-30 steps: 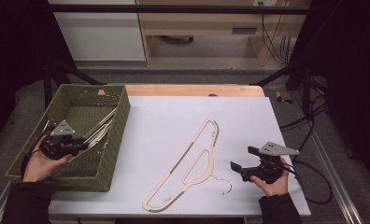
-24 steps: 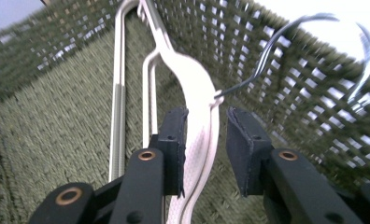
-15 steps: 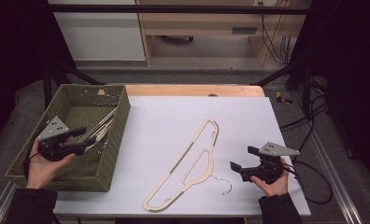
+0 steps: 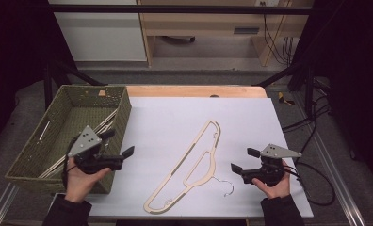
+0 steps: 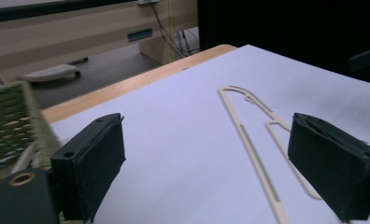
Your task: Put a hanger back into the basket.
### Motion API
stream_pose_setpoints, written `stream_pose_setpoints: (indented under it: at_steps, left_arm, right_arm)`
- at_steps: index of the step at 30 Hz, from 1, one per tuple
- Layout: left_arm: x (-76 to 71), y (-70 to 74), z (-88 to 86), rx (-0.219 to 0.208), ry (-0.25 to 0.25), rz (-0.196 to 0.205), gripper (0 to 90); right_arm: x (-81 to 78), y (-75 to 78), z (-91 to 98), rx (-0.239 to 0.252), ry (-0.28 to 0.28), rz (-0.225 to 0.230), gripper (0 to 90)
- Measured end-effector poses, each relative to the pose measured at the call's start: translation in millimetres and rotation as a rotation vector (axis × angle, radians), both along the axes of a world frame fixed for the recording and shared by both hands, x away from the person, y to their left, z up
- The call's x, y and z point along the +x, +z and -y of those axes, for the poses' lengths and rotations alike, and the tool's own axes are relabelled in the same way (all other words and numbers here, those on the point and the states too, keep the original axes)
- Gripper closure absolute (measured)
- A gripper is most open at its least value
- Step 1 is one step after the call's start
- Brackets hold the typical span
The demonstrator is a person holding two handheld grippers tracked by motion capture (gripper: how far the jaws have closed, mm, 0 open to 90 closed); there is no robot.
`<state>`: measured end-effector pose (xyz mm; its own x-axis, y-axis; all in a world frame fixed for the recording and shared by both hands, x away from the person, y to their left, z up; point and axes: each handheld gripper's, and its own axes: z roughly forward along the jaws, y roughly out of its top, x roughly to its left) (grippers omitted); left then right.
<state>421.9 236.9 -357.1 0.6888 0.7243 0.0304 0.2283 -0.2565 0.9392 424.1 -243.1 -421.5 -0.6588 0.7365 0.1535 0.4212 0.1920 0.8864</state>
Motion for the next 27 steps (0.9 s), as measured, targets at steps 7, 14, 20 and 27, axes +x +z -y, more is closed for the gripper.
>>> stream_pose_setpoints:
  at_steps: [7,14,20,27]
  left_arm:
    - [-1.3,-24.7,31.0,0.028,-0.043,-0.044,9.7]
    - [-4.9,-49.8,52.9,0.039,-0.081,-0.093,9.8]
    - [-5.9,-62.7,61.9,0.040,-0.109,-0.119,9.7]
    - [-10.1,-76.1,78.8,0.078,-0.146,-0.140,9.3]
  right_arm:
    - [0.1,-2.0,-2.5,-0.018,-0.006,-0.005,11.0]
    - [-0.8,-3.6,-4.8,-0.020,0.002,-0.026,11.1]
    - [-0.8,-6.2,-7.6,-0.027,0.008,-0.031,10.9]
    - [-2.2,-14.2,-15.6,-0.050,0.047,-0.058,12.8]
